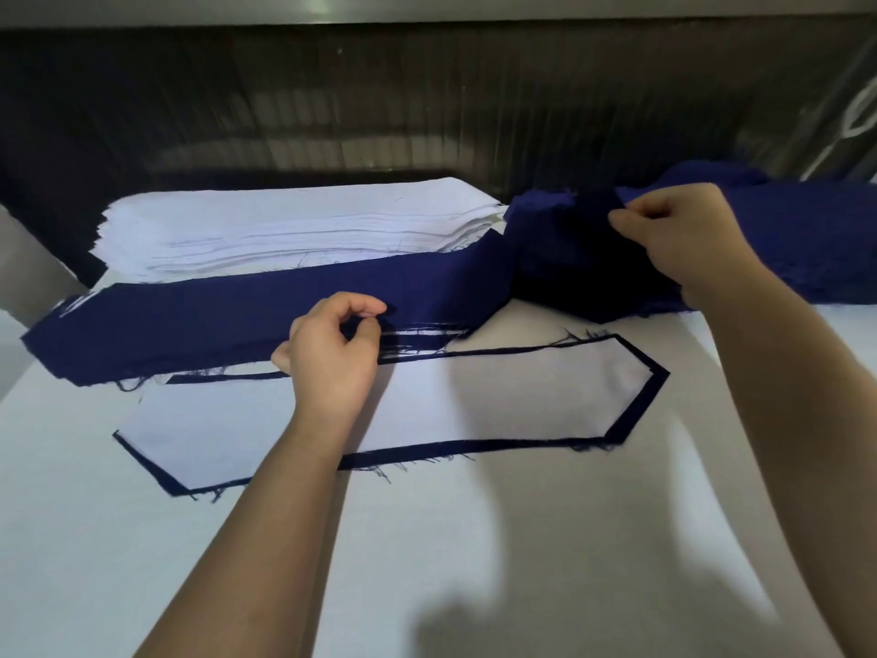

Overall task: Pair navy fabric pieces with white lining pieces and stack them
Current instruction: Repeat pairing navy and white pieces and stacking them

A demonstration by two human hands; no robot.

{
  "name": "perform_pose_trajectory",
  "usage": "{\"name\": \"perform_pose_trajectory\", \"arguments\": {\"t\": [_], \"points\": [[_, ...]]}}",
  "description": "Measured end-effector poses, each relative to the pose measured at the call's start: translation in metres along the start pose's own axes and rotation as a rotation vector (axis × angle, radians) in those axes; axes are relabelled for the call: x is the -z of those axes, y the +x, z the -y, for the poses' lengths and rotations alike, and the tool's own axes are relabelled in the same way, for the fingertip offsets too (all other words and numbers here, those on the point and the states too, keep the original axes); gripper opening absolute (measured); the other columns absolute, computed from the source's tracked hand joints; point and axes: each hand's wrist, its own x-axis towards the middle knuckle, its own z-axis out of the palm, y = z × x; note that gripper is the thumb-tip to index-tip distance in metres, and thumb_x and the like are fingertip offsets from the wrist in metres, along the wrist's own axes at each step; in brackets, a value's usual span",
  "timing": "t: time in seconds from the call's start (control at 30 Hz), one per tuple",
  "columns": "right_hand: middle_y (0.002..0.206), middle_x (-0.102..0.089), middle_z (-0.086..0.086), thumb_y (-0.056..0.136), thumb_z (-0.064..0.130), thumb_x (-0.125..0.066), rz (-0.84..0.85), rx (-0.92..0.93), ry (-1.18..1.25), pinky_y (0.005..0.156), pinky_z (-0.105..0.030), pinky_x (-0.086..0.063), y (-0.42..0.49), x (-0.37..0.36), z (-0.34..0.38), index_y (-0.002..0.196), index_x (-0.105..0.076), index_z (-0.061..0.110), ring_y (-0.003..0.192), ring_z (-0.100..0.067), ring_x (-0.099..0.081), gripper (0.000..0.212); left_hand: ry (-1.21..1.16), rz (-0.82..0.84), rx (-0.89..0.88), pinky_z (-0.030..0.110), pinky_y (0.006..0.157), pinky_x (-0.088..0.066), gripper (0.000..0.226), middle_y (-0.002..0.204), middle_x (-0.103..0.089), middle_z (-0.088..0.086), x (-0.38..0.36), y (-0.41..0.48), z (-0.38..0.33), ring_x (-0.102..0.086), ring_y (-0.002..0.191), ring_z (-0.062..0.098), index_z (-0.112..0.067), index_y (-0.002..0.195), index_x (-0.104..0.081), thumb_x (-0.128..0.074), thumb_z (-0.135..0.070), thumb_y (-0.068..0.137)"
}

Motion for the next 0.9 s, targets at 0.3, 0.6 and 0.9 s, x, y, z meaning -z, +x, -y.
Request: {"name": "perform_pose_trajectory", "arguments": {"t": [0.3,0.6,0.9], "points": [[0.075,-0.056,0.005,0.091,0.013,-0.056,-0.014,-0.009,-0.048,0.057,-0.019,-0.037,0.000,0.000,-0.002,0.084,-0.063,0.021,0.069,-0.006,-0.050,0.012,-0.008,0.007,-0.011,0.023,0.074,-0.014,0.031,0.087,-0.062,-0.024,0.001,0.001,0.000,-0.055,0.109,0.012,-0.040,0.075,-0.059,-0.056,-0.014,0.091],[0.094,-0.055,0.007,0.086,0.024,-0.064,-0.295,0.175,-0.117,0.080,-0.027,-0.039,-0.022,-0.015,0.016,0.099,-0.065,0.016,0.093,-0.014,-0.053,0.015,-0.103,0.098,-0.163,0.026,0.094,-0.017,0.021,0.094,-0.063,-0.030,0.004,-0.002,-0.005,-0.039,0.114,-0.007,-0.043,0.111,-0.052,-0.054,-0.031,0.093],[0.086,-0.068,-0.010,0.084,0.012,-0.064,-0.140,0.588,-0.312,0.071,-0.036,-0.033,-0.080,-0.076,0.045,0.089,-0.069,0.007,0.081,-0.033,-0.056,0.009,-0.330,0.411,-0.394,0.043,0.112,-0.026,0.049,0.105,-0.069,-0.014,0.006,-0.010,-0.006,-0.053,0.120,0.012,-0.060,0.135,-0.026,-0.023,-0.075,0.088]]}}
